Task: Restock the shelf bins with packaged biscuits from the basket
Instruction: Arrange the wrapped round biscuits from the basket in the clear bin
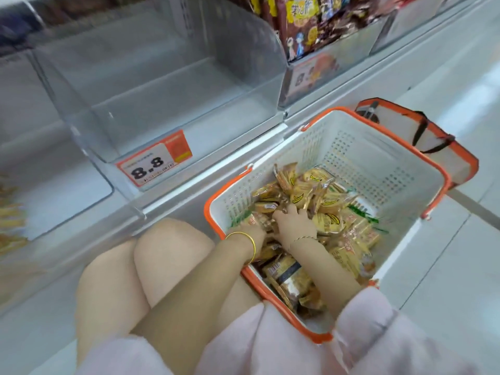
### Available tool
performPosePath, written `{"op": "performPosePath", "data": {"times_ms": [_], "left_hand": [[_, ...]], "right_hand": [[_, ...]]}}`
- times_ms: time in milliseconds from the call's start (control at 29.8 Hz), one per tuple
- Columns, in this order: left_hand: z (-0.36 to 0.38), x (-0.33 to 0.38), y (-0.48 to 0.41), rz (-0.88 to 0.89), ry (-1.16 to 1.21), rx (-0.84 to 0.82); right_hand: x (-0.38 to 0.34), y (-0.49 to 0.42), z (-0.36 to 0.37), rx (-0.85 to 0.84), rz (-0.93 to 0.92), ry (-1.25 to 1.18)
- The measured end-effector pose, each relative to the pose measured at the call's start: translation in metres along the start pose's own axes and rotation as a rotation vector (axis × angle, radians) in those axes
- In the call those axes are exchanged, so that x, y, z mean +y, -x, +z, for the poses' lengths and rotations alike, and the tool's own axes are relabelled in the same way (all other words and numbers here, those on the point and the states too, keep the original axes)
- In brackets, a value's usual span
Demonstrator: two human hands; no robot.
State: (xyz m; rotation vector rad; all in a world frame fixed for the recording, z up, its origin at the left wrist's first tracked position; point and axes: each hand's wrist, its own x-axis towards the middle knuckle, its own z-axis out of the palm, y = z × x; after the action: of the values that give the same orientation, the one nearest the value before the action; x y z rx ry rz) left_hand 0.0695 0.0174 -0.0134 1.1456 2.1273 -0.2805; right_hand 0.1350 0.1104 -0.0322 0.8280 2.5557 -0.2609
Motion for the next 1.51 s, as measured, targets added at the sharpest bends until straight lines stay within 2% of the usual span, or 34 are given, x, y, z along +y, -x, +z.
{"op": "performPosePath", "data": {"times_ms": [101,302,436,536,603,670,804,905,1039,1139,1340,1508], "left_hand": [[-0.005,-0.004,0.003,-0.037,0.003,0.120],[-0.006,-0.008,0.004,-0.001,-0.016,0.235],[-0.009,-0.010,0.003,-0.020,0.047,0.345],[-0.011,-0.011,0.001,-0.045,0.108,0.414],[-0.011,-0.012,0.001,-0.043,0.159,0.442],[-0.012,-0.015,0.001,-0.031,0.283,0.496],[-0.029,-0.023,0.014,-0.013,0.701,0.623],[-0.047,-0.035,0.032,0.020,0.884,0.644],[-0.074,-0.055,0.076,0.079,0.924,0.660],[-0.092,-0.074,0.122,0.099,0.916,0.614],[-0.109,-0.126,0.221,0.049,0.795,0.613],[-0.099,-0.181,0.280,-0.017,0.946,0.665]], "right_hand": [[0.001,-0.001,-0.003,0.078,0.043,-0.038],[0.008,0.003,-0.005,0.242,0.048,-0.145],[0.018,0.006,-0.012,0.383,-0.007,-0.493],[0.020,0.008,-0.020,0.369,0.005,-0.774],[0.019,0.009,-0.023,0.352,0.004,-0.863],[0.020,0.008,-0.024,0.369,0.025,-0.954],[0.021,0.012,-0.036,0.468,0.096,-1.145],[0.016,0.019,-0.048,0.522,0.090,-1.228],[-0.001,0.032,-0.067,0.485,-0.003,-1.274],[-0.025,0.048,-0.086,0.377,-0.097,-1.384],[-0.089,0.081,-0.121,0.225,-0.329,-1.461],[-0.150,0.112,-0.142,0.066,-0.555,-1.333]]}}
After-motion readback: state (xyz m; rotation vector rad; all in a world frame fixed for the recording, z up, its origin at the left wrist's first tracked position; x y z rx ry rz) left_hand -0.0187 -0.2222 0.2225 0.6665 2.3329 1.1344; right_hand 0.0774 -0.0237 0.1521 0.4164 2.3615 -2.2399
